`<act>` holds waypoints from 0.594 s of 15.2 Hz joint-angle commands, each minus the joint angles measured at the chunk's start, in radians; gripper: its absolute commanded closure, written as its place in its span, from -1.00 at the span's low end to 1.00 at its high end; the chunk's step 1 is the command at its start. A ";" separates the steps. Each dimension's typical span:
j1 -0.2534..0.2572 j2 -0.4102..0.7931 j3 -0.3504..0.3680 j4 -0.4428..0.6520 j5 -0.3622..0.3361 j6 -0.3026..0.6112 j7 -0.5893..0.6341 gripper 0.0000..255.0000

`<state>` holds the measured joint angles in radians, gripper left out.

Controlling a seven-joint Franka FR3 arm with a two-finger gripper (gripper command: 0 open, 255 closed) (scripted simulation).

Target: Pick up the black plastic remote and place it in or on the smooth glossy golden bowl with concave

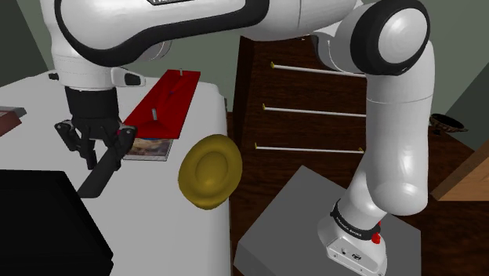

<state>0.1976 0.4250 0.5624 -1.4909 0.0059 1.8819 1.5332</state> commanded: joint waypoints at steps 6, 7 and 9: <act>-0.075 -0.140 0.014 -0.139 0.072 0.004 -0.059 1.00; -0.098 -0.184 0.015 -0.194 0.097 0.017 -0.084 1.00; -0.138 -0.270 0.014 -0.296 0.148 0.037 -0.137 1.00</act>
<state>0.0815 0.2047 0.5755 -1.7276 0.1245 1.9050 1.4249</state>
